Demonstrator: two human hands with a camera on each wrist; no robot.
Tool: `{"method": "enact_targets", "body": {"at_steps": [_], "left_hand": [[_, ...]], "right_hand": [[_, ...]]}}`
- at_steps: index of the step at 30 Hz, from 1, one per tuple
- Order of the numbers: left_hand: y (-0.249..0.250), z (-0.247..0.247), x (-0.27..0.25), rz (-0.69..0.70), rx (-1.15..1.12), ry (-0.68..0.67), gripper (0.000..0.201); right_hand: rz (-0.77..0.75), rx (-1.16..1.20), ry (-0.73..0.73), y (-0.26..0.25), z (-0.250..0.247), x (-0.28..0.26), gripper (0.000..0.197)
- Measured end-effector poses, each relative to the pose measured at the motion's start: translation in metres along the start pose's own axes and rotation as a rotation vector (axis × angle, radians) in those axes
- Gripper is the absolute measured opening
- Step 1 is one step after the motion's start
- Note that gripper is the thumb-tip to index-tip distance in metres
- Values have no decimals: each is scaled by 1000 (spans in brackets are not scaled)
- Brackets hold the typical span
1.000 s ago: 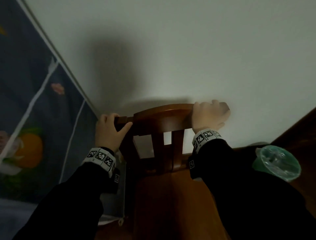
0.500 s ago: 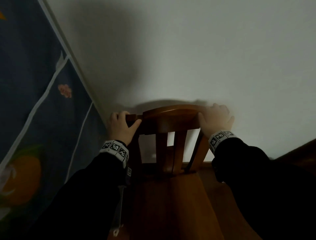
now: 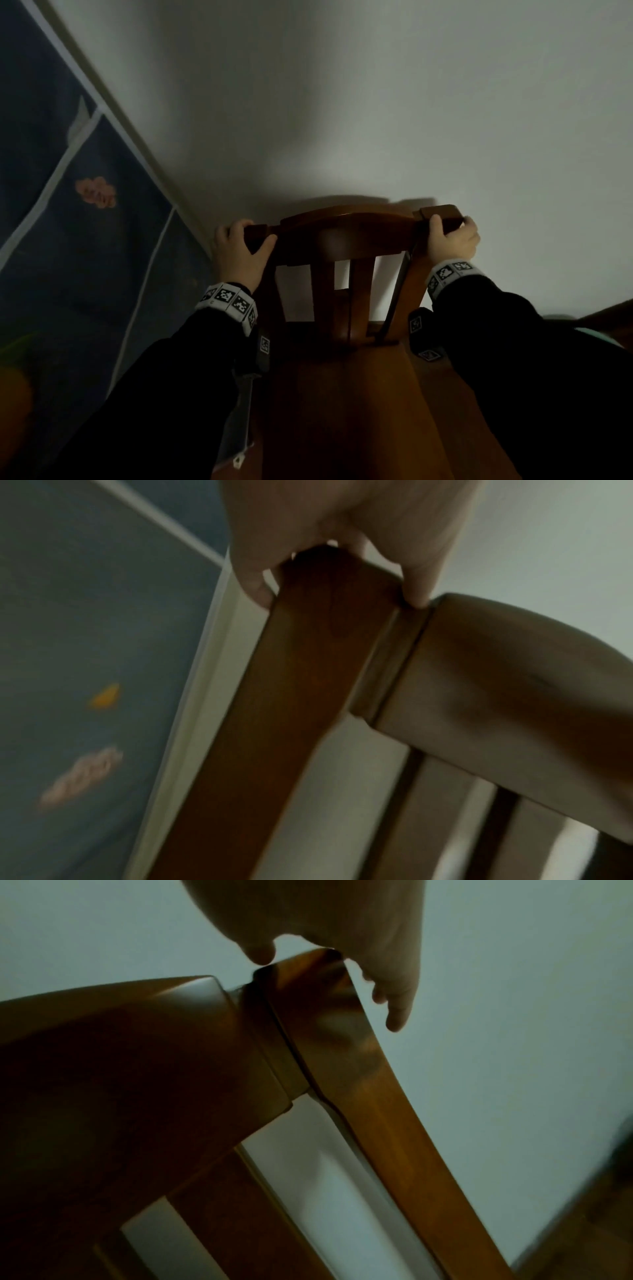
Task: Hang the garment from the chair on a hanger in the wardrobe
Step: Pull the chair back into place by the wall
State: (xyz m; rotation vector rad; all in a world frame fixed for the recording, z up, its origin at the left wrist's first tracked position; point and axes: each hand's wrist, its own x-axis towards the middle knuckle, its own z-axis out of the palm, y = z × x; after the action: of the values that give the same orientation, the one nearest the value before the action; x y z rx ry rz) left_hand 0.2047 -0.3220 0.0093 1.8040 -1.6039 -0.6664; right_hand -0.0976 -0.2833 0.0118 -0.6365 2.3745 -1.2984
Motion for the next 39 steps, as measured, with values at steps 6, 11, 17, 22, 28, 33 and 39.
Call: {"method": "enact_targets", "body": {"at_steps": [6,11,17,22,28,33,39], "left_hand": [[1,22,-16,-327,-320,40,91],[-2,34,10,-380,-318,-12,96],[-4,37,56,-250,-376,-22,94],[-10,35,60,-229,-393,-31,84],[-14,19,65,-186,-234,-31,76],[-15,18,64,-197,-217,48,74],[-18,25,64,-191,-240,104,75]], "right_hand": [[205,215,-76,3,11,12,62],[246,211,-52,-1,14,19,61],[254,243,15,2,20,17,60],[302,298,38,-4,25,19,65],[299,228,87,-9,36,16,73],[270,197,59,-13,46,18,82],[307,182,-14,-14,48,32,76]]}}
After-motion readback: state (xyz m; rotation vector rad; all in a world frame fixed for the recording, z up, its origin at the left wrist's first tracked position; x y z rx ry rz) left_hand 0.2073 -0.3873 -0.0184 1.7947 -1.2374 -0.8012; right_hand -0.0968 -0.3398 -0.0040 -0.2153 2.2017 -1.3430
